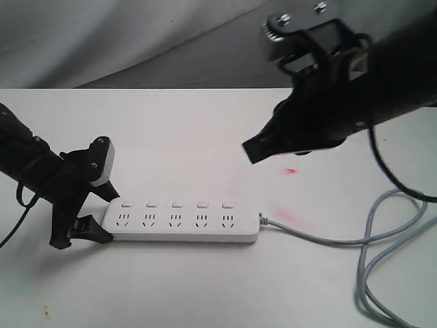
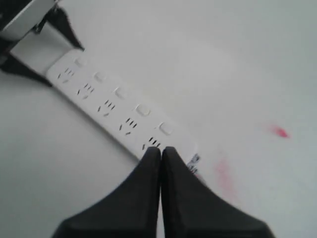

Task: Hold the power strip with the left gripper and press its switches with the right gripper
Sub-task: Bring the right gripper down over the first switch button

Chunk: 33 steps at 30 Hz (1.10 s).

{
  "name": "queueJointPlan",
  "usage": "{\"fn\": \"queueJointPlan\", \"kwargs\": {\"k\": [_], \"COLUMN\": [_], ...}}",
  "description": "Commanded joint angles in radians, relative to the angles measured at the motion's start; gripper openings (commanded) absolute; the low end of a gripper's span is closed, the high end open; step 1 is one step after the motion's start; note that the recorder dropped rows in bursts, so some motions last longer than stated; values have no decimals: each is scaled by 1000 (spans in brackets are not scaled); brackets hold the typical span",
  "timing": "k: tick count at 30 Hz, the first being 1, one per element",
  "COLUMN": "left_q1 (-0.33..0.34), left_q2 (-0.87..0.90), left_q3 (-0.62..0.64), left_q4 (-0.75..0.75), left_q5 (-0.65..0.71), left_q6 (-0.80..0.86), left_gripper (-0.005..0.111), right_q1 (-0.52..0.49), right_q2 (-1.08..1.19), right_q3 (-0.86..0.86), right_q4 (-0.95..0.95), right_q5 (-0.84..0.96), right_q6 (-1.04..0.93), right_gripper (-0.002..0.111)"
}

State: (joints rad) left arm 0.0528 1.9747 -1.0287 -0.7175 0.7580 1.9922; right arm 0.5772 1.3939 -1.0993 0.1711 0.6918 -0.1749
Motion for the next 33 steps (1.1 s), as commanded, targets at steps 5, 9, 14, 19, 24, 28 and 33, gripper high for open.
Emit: {"fn": "queueJointPlan", "kwargs": {"k": [5,9,14,19,24,28,33], "left_q1": [-6,-6,-6,-6,-6,-6,-6], "left_q2": [4,4,4,4,4,4,4], "left_q3": [-7,-7,-7,-7,-7,-7,-7], "left_q4": [2,2,2,2,2,2,2], "left_q5": [6,6,6,6,6,6,6], "left_q6": [-1,-1,-1,-1,-1,-1,-1], "left_gripper": [40,40,40,40,40,40,40], "right_q1": [14,14,17,33,53,77,103], "right_q2": [342,510,633,688,707,707,707], "right_q3": [-371,-532,-619,-624,-624,-624,-624], "right_q4": [154,217,233,238,247,261,266], "right_q5": [253,300,309,220,138,130,114], "right_q6": [-358,-476,-559,-587,-589,-650,-682], "right_gripper": [0,0,0,0,0,2,21]}}
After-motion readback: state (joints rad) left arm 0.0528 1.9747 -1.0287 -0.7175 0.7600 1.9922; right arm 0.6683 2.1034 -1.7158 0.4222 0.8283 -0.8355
